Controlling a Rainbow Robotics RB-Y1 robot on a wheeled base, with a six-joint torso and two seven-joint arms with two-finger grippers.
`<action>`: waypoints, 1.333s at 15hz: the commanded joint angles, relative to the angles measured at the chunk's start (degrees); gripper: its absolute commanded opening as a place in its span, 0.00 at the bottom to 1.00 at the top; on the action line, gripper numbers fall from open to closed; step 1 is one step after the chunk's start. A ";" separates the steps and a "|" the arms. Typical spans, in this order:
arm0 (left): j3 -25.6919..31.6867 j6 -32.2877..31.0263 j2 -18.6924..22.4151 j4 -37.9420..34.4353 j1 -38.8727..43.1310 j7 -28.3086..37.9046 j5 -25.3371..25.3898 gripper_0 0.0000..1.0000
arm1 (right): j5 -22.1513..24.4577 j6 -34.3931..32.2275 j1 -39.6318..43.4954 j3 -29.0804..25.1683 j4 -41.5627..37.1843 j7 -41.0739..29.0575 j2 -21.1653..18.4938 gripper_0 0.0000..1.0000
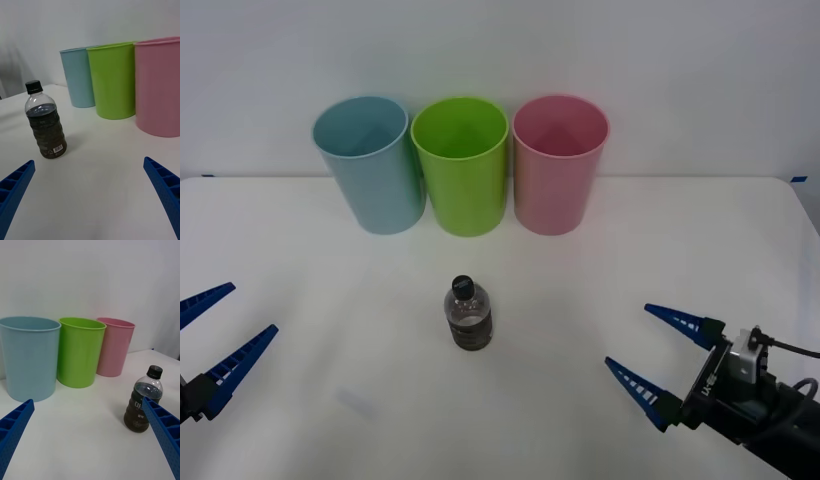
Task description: Grasp the object on the table and drop it into the matching bin: aluminum can to the light blue bin, PET bottle to the pink bin.
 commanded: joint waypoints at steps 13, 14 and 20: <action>0.00 0.00 0.00 0.00 0.00 0.00 0.00 1.00 | 0.09 25.12 -8.42 24.16 -0.01 3.76 1.06 1.00; 0.00 0.00 0.00 0.00 0.00 0.00 0.00 1.00 | 0.44 26.27 -8.77 24.86 -0.01 3.85 1.32 1.00; 0.00 0.00 0.00 0.00 0.00 0.00 0.00 1.00 | 3.78 34.18 -11.05 29.78 -0.01 3.85 3.87 1.00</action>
